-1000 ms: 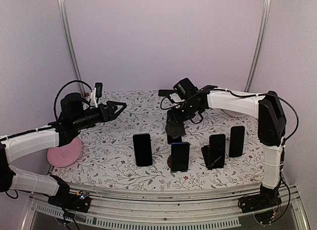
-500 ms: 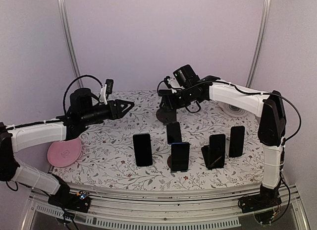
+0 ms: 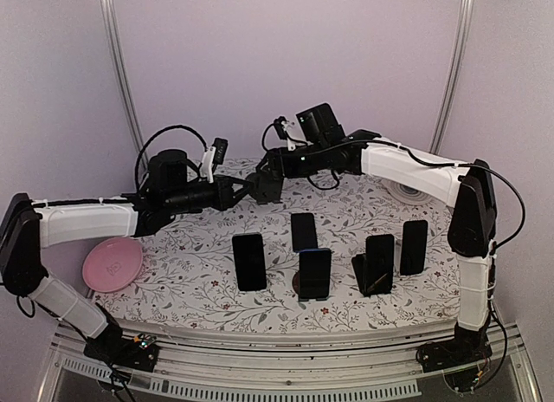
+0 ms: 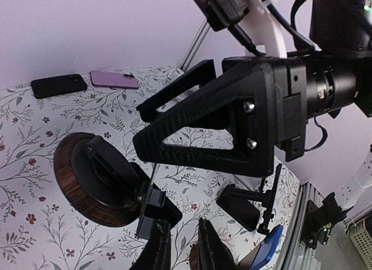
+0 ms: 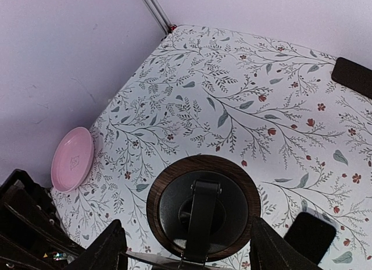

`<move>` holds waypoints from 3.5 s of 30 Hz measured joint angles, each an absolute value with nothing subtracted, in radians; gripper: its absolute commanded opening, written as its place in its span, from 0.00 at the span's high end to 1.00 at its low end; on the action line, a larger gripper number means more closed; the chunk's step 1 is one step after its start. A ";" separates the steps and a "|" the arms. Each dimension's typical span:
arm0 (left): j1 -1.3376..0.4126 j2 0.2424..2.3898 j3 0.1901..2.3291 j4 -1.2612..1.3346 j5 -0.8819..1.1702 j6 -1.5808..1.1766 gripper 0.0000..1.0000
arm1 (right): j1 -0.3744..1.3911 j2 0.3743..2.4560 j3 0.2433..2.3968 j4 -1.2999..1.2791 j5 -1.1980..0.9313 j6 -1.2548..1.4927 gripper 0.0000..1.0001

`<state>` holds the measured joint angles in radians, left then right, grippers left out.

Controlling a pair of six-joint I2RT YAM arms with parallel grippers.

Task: Place the phone on the phone stand
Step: Pass from the right arm to the left

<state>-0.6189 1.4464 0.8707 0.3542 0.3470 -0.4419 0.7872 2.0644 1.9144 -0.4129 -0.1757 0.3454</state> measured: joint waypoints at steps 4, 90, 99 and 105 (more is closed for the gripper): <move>-0.626 1.470 0.886 0.345 0.334 -0.418 0.86 | 0.799 2.077 1.925 -0.381 -0.205 0.371 0.60; -0.557 1.530 0.865 0.384 0.436 -0.245 1.00 | 0.827 2.106 1.958 -0.373 -0.266 0.396 0.12; -0.477 1.484 0.714 0.387 0.434 -0.296 1.00 | 0.828 2.105 1.949 -0.347 -0.250 0.367 0.01; -0.464 1.399 0.633 0.388 0.397 -0.320 1.00 | 0.817 2.089 1.888 -0.328 -0.241 0.356 0.01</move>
<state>-0.4644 1.3987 0.6327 0.3878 0.3973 -0.3199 0.8165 2.0888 1.8877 -0.3279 -0.2409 0.3561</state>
